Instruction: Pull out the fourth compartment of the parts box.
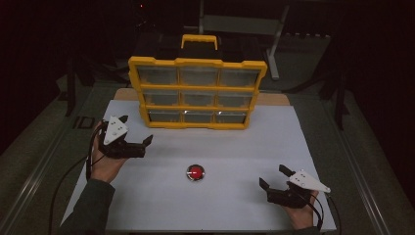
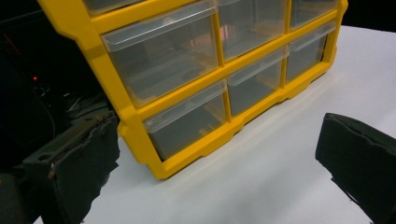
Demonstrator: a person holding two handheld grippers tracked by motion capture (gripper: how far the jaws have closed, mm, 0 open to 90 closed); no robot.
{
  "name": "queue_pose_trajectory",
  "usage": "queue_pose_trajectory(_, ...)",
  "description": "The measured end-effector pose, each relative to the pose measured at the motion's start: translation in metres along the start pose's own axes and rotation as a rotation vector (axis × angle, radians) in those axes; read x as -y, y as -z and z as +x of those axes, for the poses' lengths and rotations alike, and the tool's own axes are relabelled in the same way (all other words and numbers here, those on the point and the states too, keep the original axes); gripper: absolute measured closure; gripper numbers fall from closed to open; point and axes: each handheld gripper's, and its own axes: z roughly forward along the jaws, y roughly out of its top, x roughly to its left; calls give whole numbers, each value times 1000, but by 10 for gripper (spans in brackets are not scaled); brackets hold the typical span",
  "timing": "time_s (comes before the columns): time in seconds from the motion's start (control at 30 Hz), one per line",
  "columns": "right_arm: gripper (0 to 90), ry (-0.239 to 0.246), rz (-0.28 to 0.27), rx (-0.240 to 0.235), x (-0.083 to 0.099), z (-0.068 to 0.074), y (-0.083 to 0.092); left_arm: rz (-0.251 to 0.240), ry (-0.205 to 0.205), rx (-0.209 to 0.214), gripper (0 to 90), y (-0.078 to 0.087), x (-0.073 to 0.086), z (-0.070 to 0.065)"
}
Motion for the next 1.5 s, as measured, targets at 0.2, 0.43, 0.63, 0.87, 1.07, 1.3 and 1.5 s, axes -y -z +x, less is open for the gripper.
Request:
queue_pose_trajectory(0.2,95,2,2,0,0,0,0,4,-3,14,2,-11,-8,1)
queue_pose_trajectory(0.43,95,3,3,-1,0,0,0,17,24,40,2,-23,-15,4)
queue_pose_trajectory(0.63,95,8,4,-2,0,0,-1,23,18,43,2,-32,-21,5)
queue_pose_trajectory(0.87,95,9,6,-1,0,0,-1,41,-9,51,2,-39,-28,7)
queue_pose_trajectory(1.07,95,8,8,-2,0,0,-2,54,-34,53,2,-44,-33,10)
queue_pose_trajectory(1.3,95,13,13,-1,0,1,-2,59,-22,65,1,-52,-37,11)
queue_pose_trajectory(1.5,95,13,14,-2,0,1,-3,68,-32,60,1,-59,-40,12)
